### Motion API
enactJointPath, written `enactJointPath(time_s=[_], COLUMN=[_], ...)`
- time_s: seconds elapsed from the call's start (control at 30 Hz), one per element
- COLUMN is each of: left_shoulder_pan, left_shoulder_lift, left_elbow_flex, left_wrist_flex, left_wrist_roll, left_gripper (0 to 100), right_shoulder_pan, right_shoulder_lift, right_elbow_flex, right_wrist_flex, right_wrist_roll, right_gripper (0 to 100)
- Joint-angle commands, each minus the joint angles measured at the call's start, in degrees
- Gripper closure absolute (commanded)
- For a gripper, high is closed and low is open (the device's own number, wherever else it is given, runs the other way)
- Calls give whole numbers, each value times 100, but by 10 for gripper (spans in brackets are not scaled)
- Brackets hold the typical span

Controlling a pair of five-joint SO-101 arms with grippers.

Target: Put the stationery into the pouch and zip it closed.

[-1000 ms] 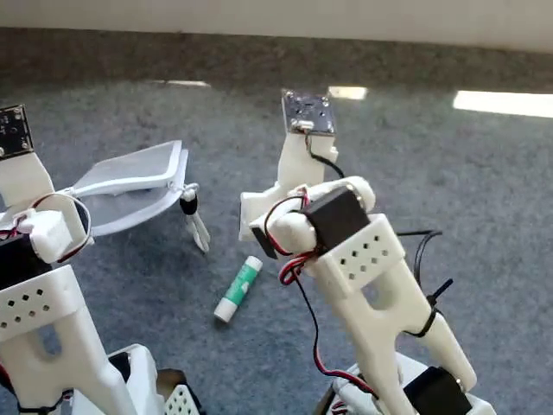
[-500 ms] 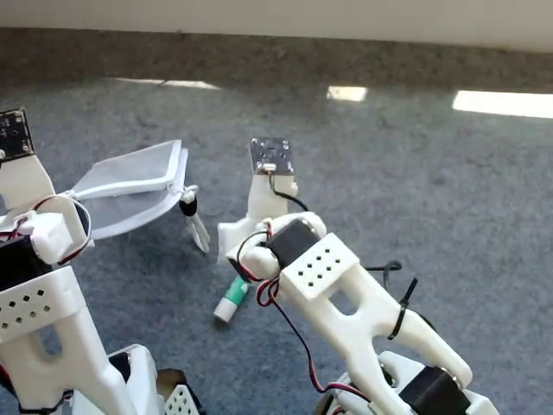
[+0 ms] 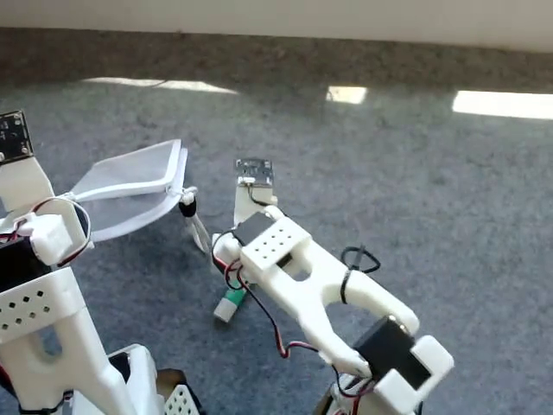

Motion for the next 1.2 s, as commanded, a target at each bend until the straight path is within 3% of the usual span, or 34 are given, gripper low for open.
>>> enactJointPath(time_s=[0.0,0.2,0.43,0.57,0.77,1.0,1.17], left_shoulder_pan=[-57,-57,-75,-75,-57,-48,-40], left_shoulder_lift=[31,31,31,31,31,31,31], left_elbow_flex=[-22,-13,-13,-13,-13,-13,-40], left_wrist_flex=[-18,-18,-9,0,0,18,18], left_wrist_roll=[9,9,9,9,9,9,9], left_gripper=[995,995,995,995,995,995,995], right_shoulder_pan=[-48,-4,347,347,593,787,576], right_shoulder_lift=[286,1121,1165,1165,1165,1156,646], right_elbow_flex=[-462,-629,-901,-1262,-2264,-2835,-3134], right_wrist_flex=[-84,-40,-22,549,1815,2571,2976], right_wrist_roll=[-114,-70,-9,413,466,1134,1160], right_gripper=[772,784,998,994,994,994,994])
